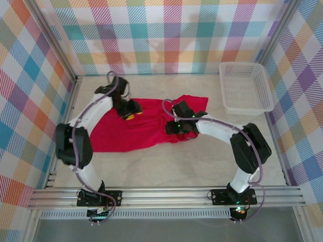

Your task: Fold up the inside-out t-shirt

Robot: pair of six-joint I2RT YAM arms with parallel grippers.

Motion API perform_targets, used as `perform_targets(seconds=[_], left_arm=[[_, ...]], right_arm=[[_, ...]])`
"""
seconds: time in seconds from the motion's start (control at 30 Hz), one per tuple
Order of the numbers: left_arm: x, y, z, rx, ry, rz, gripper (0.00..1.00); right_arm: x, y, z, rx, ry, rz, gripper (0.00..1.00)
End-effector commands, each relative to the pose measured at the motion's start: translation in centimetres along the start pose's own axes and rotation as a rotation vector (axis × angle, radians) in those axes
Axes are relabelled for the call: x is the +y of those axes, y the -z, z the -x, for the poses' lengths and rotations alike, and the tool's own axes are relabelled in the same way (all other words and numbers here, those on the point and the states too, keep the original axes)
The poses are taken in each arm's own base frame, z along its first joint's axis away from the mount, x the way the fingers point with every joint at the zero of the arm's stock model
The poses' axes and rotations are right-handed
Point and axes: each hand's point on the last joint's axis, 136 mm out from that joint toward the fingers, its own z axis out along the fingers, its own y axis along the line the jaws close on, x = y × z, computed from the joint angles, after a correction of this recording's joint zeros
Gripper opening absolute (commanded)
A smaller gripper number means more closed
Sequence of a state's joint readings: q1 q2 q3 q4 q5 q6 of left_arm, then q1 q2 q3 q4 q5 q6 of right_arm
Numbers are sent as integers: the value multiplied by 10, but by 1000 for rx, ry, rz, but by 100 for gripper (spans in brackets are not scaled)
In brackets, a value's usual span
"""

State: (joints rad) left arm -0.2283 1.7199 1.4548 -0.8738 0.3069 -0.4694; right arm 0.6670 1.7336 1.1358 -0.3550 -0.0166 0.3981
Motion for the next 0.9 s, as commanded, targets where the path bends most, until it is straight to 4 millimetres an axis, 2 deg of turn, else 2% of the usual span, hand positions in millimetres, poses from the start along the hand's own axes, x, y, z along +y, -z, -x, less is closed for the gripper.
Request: perform_targets(seconds=[0.0,0.03,0.07,0.13,0.17,0.23,0.33,0.47,0.57,0.67,0.77,0.83,0.87], left_arm=[[72,24,-20,1,69,201,47],[91,28,-24,-2,94,250,47],[106,30,-29,0,113,288,47],[126,26,-38,4,131,346,46],[133,22,-42,14,135,369,46],[147,14,-48,47,146,430,45],[161,9,-46,64,157,514,44],[162,-1,-41,49,188,507,44],[161,-13,-43,56,214,484,45],[166,-19,-47,63,225,491,45],[173,-15,-46,48,231,533,46],[175,-11,-42,26,234,552,48],[174,-11,-40,18,238,548,48]], right_arm=[[2,-7,14,-9,30,-14,50],[-1,-11,15,-3,23,-30,42],[-3,-14,16,0,18,-45,27],[-11,-16,17,-5,-5,-88,2],[-19,-14,18,-13,-22,-132,0],[-40,-7,21,-26,-61,-216,0],[-83,11,19,-22,-178,-319,0],[-133,38,6,-39,-323,-382,0],[-149,54,2,-63,-352,-411,0],[-158,67,3,-81,-354,-452,0],[-141,72,13,-114,-341,-369,1],[-120,72,19,-121,-325,-293,22],[-105,71,22,-122,-303,-263,27]])
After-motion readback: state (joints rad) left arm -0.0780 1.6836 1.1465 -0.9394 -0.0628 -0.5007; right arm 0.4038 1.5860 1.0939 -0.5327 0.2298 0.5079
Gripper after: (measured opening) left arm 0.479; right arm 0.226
